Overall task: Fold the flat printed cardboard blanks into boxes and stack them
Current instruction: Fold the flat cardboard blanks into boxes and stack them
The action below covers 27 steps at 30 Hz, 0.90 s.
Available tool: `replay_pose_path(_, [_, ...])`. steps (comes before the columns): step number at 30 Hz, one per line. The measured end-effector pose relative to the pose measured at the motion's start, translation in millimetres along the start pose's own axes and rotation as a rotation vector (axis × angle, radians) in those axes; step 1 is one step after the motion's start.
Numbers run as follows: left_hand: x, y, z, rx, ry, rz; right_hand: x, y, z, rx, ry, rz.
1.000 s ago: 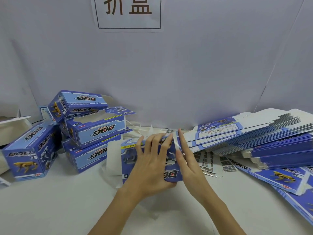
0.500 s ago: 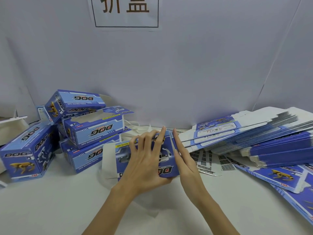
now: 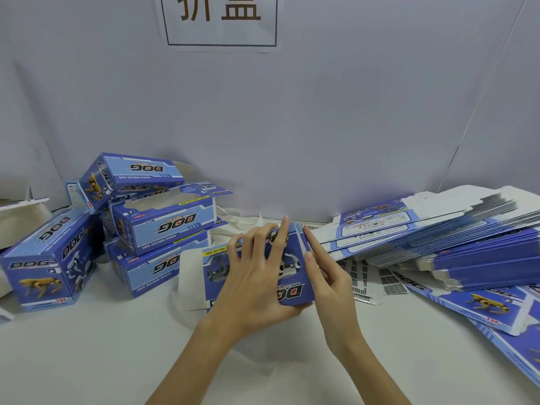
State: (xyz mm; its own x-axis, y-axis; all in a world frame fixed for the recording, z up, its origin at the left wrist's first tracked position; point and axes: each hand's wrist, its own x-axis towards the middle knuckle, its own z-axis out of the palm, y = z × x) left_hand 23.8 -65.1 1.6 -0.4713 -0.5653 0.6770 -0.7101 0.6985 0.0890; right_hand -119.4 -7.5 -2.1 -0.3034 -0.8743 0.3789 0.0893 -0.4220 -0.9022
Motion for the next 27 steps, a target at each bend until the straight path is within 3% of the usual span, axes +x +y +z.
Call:
replay_pose_path(4, [-1.0,1.0,-0.4,-0.023,-0.009,-0.020,-1.0,2.3,1.2,0.021,0.048,0.002])
replay_pose_path(10, [0.3,-1.9,-2.5,-0.057,0.028,-0.030,0.9,2.9,-7.3,-0.094,-0.190,-0.026])
replay_pose_path(15, [6.0,-10.9,-10.6,-0.113,0.148,-0.186,-1.2,0.7,-7.4,-0.277,-0.119,-0.173])
replay_pose_path(18, [4.7,-14.6,-10.8,-0.097,0.179,-0.177,-4.8,8.5,-3.4,-0.360,-0.158,-0.285])
replay_pose_path(27, [3.5,-12.7,-10.1,-0.083,0.146,-0.187,-5.4,11.9,-5.2,-0.309,-0.176,-0.256])
